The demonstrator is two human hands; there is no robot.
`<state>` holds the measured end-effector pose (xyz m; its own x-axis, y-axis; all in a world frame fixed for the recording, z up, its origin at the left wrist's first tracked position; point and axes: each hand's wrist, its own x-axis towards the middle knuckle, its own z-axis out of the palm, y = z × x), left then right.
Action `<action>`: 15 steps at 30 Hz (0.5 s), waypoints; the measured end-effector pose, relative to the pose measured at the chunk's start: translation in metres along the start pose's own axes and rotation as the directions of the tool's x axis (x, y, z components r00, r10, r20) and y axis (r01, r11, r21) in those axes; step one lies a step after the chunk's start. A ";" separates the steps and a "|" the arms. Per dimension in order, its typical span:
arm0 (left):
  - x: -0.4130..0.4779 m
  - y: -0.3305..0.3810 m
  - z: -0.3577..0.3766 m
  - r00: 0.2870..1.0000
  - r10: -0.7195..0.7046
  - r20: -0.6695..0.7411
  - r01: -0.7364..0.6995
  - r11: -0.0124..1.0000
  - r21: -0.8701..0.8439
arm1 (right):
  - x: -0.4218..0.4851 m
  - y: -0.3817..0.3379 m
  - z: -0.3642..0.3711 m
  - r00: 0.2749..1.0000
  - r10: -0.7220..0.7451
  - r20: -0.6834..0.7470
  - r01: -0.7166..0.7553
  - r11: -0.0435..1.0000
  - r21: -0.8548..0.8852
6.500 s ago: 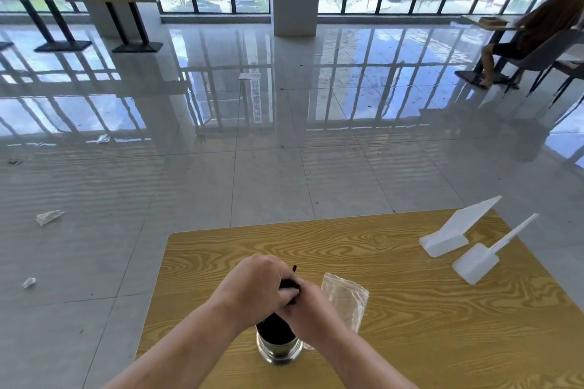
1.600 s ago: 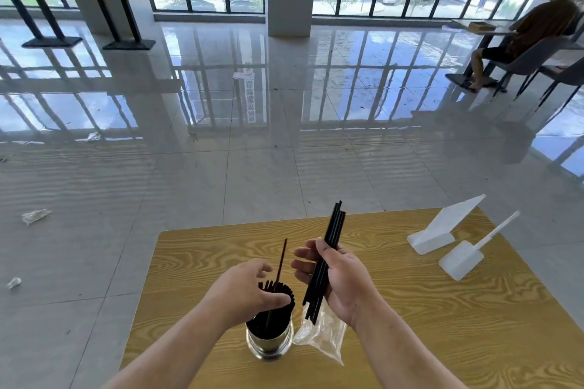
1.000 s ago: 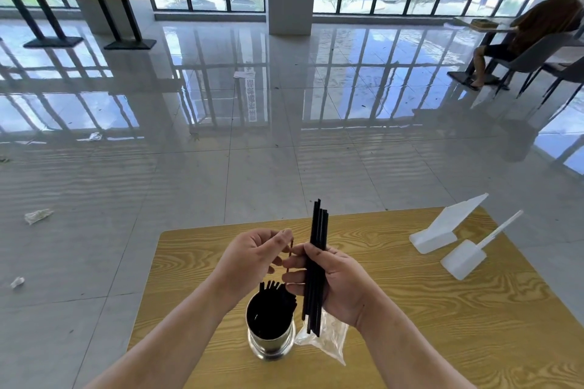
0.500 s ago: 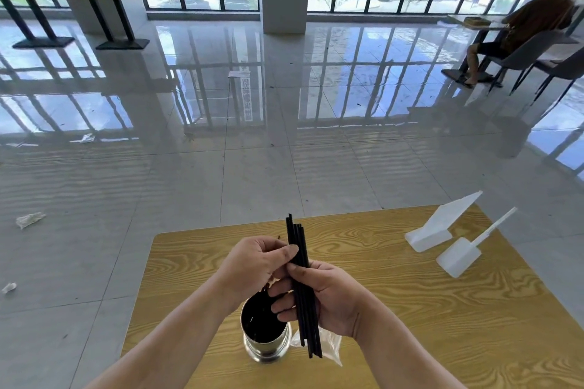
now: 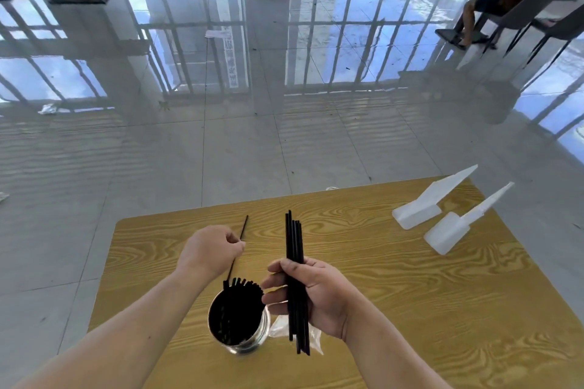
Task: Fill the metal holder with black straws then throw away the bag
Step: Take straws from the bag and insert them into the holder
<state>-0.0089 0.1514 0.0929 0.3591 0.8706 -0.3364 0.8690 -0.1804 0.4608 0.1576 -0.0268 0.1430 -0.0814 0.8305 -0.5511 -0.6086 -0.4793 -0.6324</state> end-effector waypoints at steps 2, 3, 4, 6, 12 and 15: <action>0.020 -0.012 0.005 0.999 -0.030 0.016 0.029 0.997 0.076 | 0.007 -0.003 -0.007 1.000 0.011 -0.003 -0.011 1.000 -0.002; 0.029 -0.018 0.008 0.999 -0.043 0.029 0.039 0.993 0.111 | 0.010 -0.003 -0.011 1.000 0.018 0.000 -0.018 1.000 -0.002; 0.039 -0.024 0.013 0.997 -0.056 0.043 0.050 0.989 0.141 | 0.013 -0.004 -0.014 1.000 0.024 0.005 -0.024 1.000 -0.001; 0.054 -0.035 0.024 0.994 -0.089 0.066 0.075 0.979 0.188 | 0.019 -0.003 -0.018 0.999 0.039 0.021 -0.039 0.999 -0.001; 0.086 -0.062 0.065 0.981 -0.149 0.124 0.119 0.968 0.221 | 0.033 0.006 -0.032 0.993 0.110 0.050 -0.110 0.994 -0.015; 0.092 -0.067 0.080 0.975 -0.166 0.146 0.127 0.961 0.245 | 0.037 0.012 -0.038 0.991 0.132 0.031 -0.131 0.991 -0.019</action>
<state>-0.0073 0.2068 -0.0347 0.2560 0.8122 -0.5242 0.9641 -0.1752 0.1995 0.1778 -0.0128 0.0945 -0.1851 0.7686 -0.6124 -0.5776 -0.5892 -0.5649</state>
